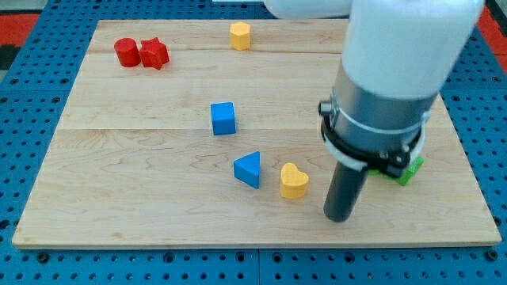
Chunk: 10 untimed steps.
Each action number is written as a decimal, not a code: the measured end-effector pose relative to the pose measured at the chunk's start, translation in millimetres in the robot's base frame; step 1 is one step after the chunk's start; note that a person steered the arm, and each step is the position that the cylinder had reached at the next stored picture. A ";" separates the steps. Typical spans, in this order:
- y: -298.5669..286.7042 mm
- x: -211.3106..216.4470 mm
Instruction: Move yellow heart towards green circle
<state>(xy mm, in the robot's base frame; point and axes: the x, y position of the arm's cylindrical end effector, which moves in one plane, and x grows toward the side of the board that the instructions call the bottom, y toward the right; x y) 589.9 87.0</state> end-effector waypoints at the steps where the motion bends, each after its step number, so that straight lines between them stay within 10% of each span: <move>1: -73.0 2.6; 10: -12.3 -91.8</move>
